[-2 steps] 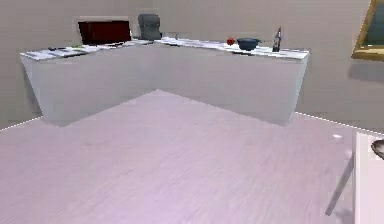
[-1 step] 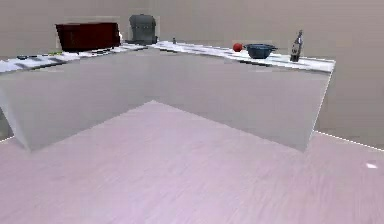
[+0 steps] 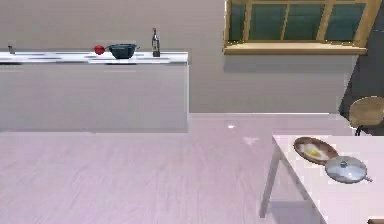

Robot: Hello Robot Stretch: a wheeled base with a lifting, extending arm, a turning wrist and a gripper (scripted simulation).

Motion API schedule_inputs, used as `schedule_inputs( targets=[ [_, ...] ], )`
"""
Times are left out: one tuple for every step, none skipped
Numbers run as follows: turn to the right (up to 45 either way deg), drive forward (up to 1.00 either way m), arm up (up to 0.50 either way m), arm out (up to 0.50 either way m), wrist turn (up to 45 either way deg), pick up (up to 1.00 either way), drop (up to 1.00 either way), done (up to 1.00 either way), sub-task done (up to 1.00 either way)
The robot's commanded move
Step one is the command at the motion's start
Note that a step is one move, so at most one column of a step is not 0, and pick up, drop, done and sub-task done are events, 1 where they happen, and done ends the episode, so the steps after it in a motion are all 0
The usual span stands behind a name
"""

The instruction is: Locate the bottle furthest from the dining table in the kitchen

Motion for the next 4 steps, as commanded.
schedule_inputs(
  targets=[
    [0.0, 1.00, 0.00, 0.00, 0.0, 0.00, 0.00, 0.00, 0.00],
    [0.0, 0.35, 0.00, 0.00, 0.0, 0.00, 0.00, 0.00, 0.00],
    [42.0, 0.00, 0.00, 0.00, 0.0, 0.00, 0.00, 0.00, 0.00],
    [0.0, 0.70, 0.00, 0.00, 0.0, 0.00, 0.00, 0.00, 0.00]
  ],
)
